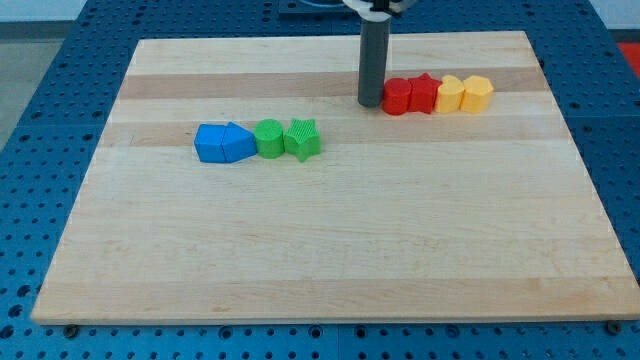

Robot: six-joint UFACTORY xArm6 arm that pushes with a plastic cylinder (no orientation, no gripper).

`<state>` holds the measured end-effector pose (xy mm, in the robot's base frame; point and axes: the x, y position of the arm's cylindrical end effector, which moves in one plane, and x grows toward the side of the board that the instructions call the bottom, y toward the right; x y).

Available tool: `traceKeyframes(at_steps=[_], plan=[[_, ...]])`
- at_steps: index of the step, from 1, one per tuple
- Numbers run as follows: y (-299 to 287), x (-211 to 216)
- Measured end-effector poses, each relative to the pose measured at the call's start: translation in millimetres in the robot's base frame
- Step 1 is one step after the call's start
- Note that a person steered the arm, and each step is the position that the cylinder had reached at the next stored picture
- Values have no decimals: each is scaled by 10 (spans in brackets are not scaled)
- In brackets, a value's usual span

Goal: Move your arm towards the left side of the cube

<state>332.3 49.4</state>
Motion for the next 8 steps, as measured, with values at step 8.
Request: traceKeyframes(at_steps=[8], plan=[[-2821, 188]])
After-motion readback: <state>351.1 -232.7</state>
